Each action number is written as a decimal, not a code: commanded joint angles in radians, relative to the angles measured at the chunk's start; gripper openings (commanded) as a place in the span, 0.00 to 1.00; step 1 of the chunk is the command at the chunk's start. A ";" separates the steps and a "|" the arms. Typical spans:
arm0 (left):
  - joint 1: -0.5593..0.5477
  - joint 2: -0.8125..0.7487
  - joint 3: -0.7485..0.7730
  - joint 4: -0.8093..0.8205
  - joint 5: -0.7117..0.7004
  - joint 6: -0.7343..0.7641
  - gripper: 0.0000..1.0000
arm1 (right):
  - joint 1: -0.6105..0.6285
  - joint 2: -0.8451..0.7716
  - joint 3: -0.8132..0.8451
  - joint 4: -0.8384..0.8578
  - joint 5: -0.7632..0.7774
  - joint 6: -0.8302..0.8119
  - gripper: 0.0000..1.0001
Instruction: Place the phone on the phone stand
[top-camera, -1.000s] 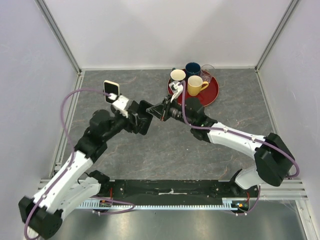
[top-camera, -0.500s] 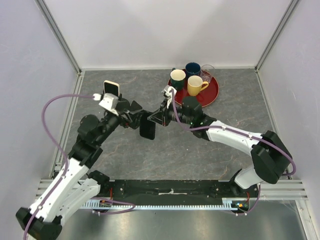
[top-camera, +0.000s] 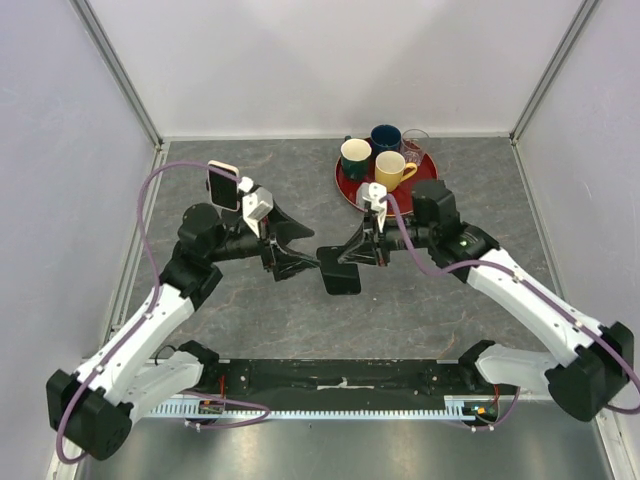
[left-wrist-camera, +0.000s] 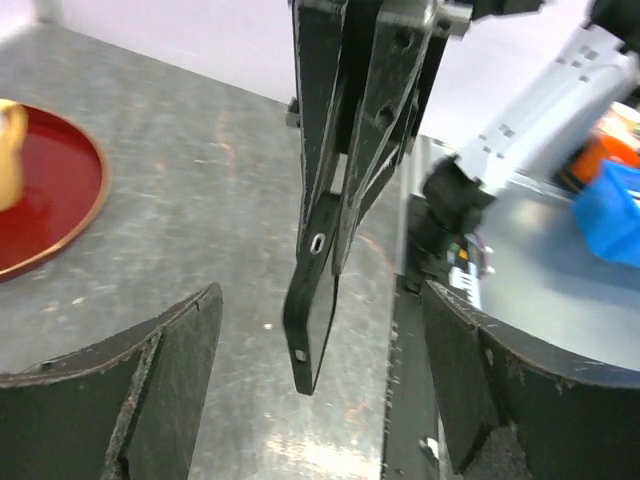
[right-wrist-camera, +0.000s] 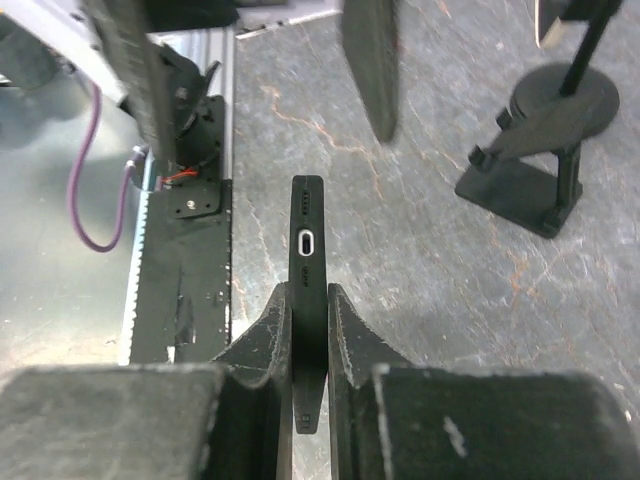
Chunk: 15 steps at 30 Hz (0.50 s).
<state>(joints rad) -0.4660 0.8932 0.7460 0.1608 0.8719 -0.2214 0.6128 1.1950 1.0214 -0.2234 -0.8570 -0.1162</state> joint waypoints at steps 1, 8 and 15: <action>0.004 0.110 0.062 0.078 0.286 -0.104 0.83 | 0.001 -0.084 0.017 -0.007 -0.117 -0.037 0.00; -0.003 0.148 0.055 0.128 0.323 -0.142 0.72 | 0.001 -0.032 0.043 0.005 -0.148 0.018 0.00; -0.031 0.202 0.079 0.076 0.364 -0.127 0.57 | 0.002 -0.047 -0.007 0.212 -0.132 0.180 0.00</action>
<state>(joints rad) -0.4755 1.0744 0.7769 0.2523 1.1770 -0.3424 0.6132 1.1862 1.0214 -0.2192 -0.9482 -0.0448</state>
